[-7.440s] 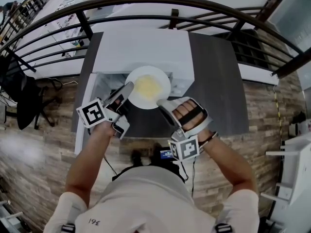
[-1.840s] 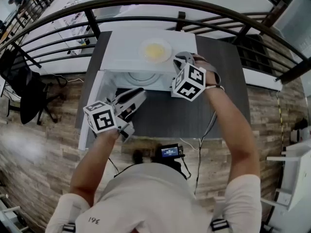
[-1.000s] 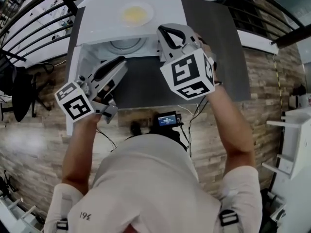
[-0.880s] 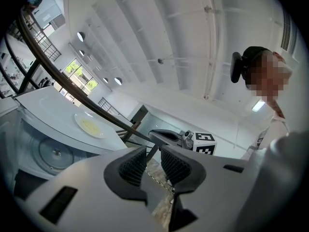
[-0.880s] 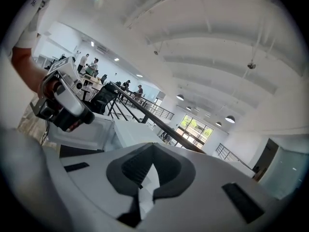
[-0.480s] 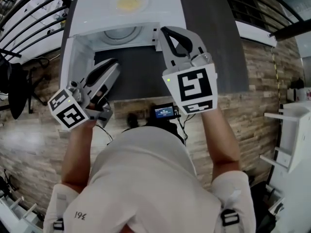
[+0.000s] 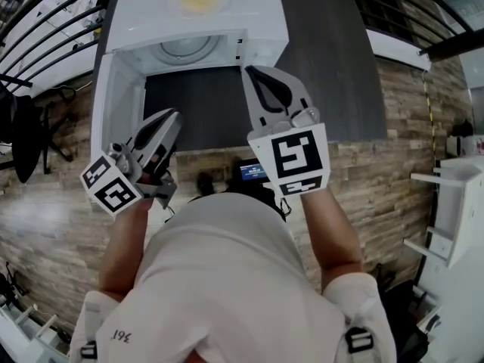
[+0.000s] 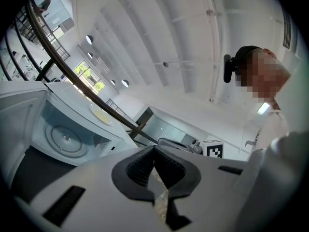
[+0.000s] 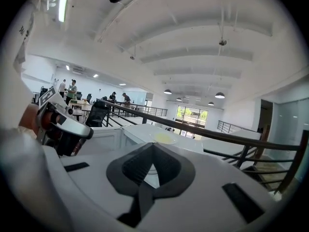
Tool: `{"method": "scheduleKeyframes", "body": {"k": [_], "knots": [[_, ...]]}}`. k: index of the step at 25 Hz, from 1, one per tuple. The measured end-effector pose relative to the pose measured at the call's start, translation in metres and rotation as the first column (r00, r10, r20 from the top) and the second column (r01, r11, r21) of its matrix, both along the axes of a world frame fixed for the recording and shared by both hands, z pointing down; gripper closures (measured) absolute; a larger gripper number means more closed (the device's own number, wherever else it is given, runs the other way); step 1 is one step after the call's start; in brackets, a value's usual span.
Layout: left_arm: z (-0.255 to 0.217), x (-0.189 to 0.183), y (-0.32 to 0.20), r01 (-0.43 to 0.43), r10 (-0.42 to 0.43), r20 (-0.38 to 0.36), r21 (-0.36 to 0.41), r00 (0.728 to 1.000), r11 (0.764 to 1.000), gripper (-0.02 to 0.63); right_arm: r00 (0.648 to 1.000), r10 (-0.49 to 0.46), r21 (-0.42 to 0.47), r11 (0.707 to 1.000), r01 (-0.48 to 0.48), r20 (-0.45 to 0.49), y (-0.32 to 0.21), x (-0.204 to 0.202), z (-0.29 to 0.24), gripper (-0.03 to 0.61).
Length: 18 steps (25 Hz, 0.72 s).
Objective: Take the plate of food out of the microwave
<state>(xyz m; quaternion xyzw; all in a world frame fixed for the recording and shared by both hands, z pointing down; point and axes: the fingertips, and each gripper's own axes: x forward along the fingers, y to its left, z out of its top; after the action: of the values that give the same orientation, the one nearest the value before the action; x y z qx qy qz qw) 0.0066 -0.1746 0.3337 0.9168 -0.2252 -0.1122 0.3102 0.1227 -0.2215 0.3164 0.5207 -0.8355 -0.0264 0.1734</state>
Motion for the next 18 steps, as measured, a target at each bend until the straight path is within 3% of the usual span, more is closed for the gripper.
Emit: {"method": "scheduleKeyframes", "body": {"k": [18], "knots": [[0.025, -0.008, 0.039, 0.017, -0.019, -0.027, -0.068, 0.999, 0.998, 0.607, 0.977, 0.052, -0.169, 0.985, -0.017, 0.205, 0.051, -0.01, 0.056, 0.577]]}}
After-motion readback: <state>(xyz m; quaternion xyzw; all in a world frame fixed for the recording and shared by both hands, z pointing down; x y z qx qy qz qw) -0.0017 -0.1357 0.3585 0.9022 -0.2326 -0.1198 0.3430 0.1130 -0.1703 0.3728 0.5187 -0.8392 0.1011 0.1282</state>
